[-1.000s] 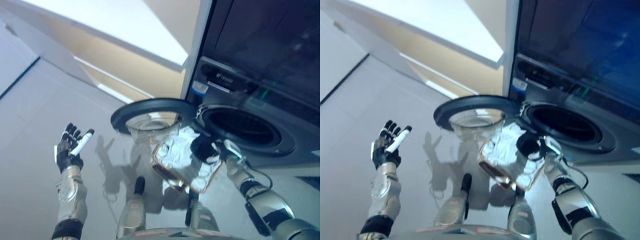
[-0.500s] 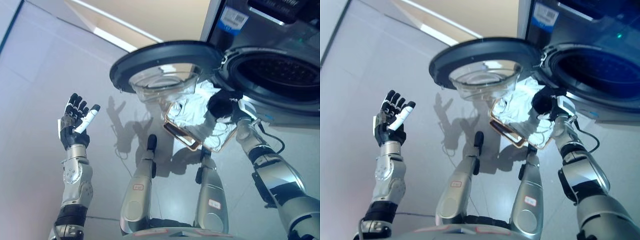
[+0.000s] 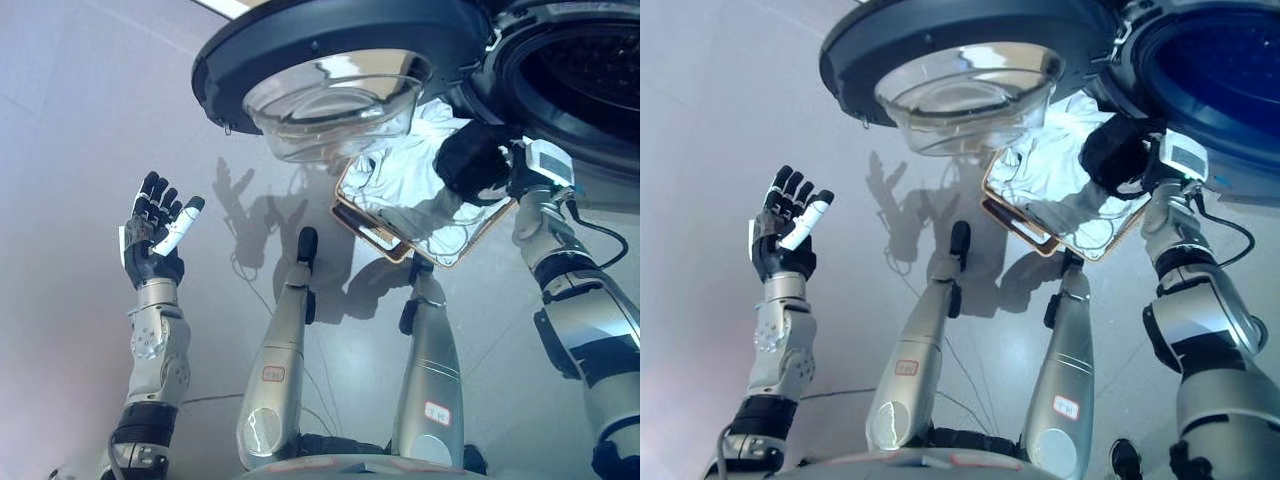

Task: Put the clothes in the basket into the washing machine.

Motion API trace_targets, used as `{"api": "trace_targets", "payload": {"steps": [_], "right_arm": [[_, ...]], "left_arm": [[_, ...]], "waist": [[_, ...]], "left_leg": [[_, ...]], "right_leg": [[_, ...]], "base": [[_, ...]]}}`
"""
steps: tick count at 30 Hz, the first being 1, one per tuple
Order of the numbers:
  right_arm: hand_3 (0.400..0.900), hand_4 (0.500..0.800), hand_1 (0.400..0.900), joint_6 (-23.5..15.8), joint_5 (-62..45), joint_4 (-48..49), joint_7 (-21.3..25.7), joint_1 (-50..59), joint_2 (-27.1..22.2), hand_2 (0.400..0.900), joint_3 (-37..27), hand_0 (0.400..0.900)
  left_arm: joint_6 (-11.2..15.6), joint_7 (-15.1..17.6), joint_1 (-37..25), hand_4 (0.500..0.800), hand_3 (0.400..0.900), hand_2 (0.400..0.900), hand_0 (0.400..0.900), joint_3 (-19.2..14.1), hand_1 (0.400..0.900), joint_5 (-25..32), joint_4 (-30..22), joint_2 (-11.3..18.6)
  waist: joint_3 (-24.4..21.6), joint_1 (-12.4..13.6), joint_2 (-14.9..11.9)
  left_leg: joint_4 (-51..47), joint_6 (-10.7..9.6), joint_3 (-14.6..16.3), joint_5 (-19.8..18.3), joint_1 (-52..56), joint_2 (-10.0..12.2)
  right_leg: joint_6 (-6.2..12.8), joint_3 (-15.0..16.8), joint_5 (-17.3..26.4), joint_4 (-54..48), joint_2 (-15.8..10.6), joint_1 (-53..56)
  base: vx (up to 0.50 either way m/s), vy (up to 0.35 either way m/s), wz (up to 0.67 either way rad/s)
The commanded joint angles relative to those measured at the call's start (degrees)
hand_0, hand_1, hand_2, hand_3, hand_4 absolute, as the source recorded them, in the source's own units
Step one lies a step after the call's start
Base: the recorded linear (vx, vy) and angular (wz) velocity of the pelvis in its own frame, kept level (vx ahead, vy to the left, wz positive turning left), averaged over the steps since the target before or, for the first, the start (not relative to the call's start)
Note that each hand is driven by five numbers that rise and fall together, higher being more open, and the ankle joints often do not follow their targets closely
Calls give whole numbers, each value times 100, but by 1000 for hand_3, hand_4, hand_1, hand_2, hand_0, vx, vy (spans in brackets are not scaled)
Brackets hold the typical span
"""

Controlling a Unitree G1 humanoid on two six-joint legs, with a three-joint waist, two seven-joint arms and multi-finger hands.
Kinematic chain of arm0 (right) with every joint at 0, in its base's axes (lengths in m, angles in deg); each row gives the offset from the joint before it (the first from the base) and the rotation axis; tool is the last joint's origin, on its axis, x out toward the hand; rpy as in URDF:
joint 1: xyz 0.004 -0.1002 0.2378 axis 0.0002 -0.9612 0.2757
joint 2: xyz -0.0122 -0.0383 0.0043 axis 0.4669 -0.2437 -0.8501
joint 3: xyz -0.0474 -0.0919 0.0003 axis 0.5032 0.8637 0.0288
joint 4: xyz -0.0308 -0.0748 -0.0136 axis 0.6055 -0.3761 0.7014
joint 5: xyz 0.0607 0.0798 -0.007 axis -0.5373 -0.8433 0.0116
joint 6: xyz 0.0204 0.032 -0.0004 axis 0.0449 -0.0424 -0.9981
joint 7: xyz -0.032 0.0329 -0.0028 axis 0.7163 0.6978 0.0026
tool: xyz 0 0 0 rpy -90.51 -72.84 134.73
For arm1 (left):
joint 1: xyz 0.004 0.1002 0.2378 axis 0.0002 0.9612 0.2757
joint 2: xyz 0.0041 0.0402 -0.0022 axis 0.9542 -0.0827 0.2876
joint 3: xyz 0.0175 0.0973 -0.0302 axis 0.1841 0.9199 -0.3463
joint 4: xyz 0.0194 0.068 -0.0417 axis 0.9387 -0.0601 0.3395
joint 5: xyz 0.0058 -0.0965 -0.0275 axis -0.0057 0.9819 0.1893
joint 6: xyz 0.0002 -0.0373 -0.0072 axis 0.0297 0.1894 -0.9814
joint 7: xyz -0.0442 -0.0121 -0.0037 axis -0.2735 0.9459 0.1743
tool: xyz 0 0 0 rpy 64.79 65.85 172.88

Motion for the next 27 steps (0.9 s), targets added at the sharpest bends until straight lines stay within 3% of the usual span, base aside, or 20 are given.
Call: {"api": "trace_targets", "payload": {"steps": [1,9,10,18,19,20,21,27], "right_arm": [[900,800,900,-89,-410,103,425,349,-539,900,242,900],[900,800,900,-277,-1015,174,535,517,-772,900,109,900],[900,800,900,-356,-1129,331,575,445,-768,900,105,900],[900,800,900,-325,-1043,273,631,539,-676,900,265,900],[676,666,676,-317,-1017,270,625,557,-678,676,290,676],[627,636,627,-307,-996,263,620,559,-680,627,304,627],[400,500,400,-297,-972,266,622,549,-681,400,317,400],[400,500,400,-277,-912,203,647,551,-675,400,313,400]], "left_arm": [[647,190,258,800,900,900,900,-358,900,23,-881,334],[765,337,399,800,900,900,900,-402,900,-44,-1632,382],[784,344,491,800,900,900,900,-378,900,-62,-1714,422],[851,528,589,800,900,900,900,-354,900,11,-1937,557],[855,530,596,800,900,900,900,-362,900,23,-1984,569],[846,526,603,800,900,900,900,-355,900,38,-2016,577],[842,521,604,800,900,900,900,-338,900,52,-2032,582],[903,496,554,800,900,900,900,-337,900,142,-1932,653]], "waist": [[-147,-93,225],[-147,-52,284],[-147,-47,310],[-147,9,416],[-147,11,430],[-147,8,438],[-147,6,446],[-147,-1,465]], "left_leg": [[116,303,-90,-76,-527,-277],[1160,286,-102,-377,-1718,-398],[1403,285,-89,-614,-1838,-416],[1991,344,23,-793,-2524,-510],[2056,349,37,-807,-2599,-525],[2103,351,44,-814,-2660,-531],[2116,352,52,-815,-2707,-540],[2067,355,127,-759,-2747,-540]], "right_leg": [[-75,255,-415,997,88,-529],[-100,385,-717,2099,47,-1688],[-70,448,-941,2367,39,-1825],[-96,618,-1037,2884,37,-2556],[-104,643,-1043,2934,42,-2632],[-109,649,-1052,2974,37,-2683],[-113,666,-1053,2990,41,-2737],[-109,675,-1002,2938,39,-2814]], "base": [[-58,-1,7],[-29,-2,5],[64,25,-1],[-5,30,-4],[-34,46,-6],[-31,35,-3],[-30,24,0],[-12,13,-3]]}}
